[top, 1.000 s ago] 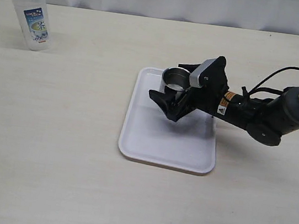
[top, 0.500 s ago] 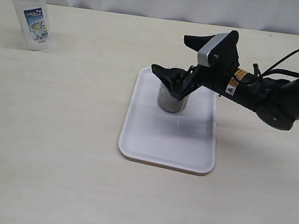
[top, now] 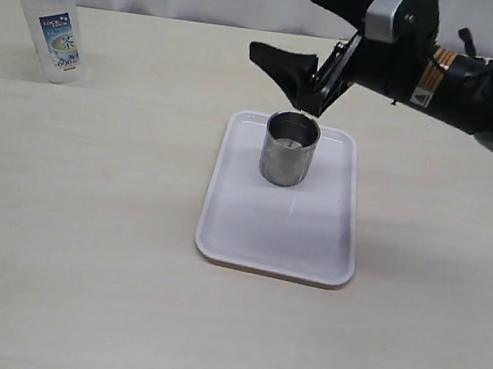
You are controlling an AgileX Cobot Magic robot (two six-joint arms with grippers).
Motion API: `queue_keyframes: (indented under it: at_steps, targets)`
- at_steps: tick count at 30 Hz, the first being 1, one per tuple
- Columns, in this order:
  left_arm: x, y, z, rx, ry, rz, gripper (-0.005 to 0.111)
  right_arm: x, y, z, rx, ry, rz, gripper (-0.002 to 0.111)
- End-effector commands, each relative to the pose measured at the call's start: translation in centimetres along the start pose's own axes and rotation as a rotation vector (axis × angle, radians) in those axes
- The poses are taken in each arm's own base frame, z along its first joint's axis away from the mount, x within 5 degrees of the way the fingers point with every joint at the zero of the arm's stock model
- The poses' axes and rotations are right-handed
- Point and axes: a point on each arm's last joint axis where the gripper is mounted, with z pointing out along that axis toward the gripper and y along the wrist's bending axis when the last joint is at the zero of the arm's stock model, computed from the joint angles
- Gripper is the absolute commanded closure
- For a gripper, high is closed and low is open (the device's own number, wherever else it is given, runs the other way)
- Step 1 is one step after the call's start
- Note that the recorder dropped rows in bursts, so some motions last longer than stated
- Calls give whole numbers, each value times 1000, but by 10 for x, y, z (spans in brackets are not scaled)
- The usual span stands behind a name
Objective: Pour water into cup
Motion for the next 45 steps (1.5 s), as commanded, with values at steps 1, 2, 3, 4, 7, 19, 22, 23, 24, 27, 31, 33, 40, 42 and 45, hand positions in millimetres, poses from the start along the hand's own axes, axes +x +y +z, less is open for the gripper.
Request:
queue_keyframes:
  at_steps: [1, 2, 3, 4, 7, 19, 22, 23, 24, 27, 31, 33, 40, 42, 45]
  targets:
    - [0, 0, 0, 3, -5, 2, 107, -32, -4, -12, 81, 37, 40, -1]
    - [0, 0, 0, 3, -5, 2, 107, -38, -5, -16, 104, 52, 22, -1]
    - [0, 0, 0, 3, -5, 2, 107, -42, -6, -18, 127, 67, 15, -1]
    - [0, 0, 0, 3, -5, 2, 107, -47, -6, -21, 147, 81, 21, -1]
    - [0, 0, 0, 3, -5, 2, 107, -64, -6, -32, 200, 107, 73, -1]
    - [0, 0, 0, 3, -7, 0, 107, -143, 20, -84, 299, 76, 91, -1]
    - [0, 0, 0, 3, -7, 0, 107, -164, 35, -103, 288, 60, 91, -1]
    - [0, 0, 0, 3, -7, 0, 107, -169, 39, -107, 288, 57, 96, -1]
    - [0, 0, 0, 3, -7, 0, 107, -174, 44, -112, 289, 50, 101, -1]
    - [0, 0, 0, 3, -7, 0, 107, -179, 59, -129, 294, 22, 91, -1]
    - [0, 0, 0, 3, -7, 0, 107, -175, 84, -152, 298, -2, 76, -1]
    - [0, 0, 0, 3, -7, 0, 107, -171, 92, -158, 299, -9, 77, -1]
    - [0, 0, 0, 3, -5, 2, 107, -159, 119, -182, 306, -69, 111, -1]
    - [0, 0, 0, 3, -5, 2, 107, -154, 126, -188, 306, -72, 109, -1]
    - [0, 0, 0, 3, -5, 2, 107, -146, 136, -196, 306, -85, 123, -1]
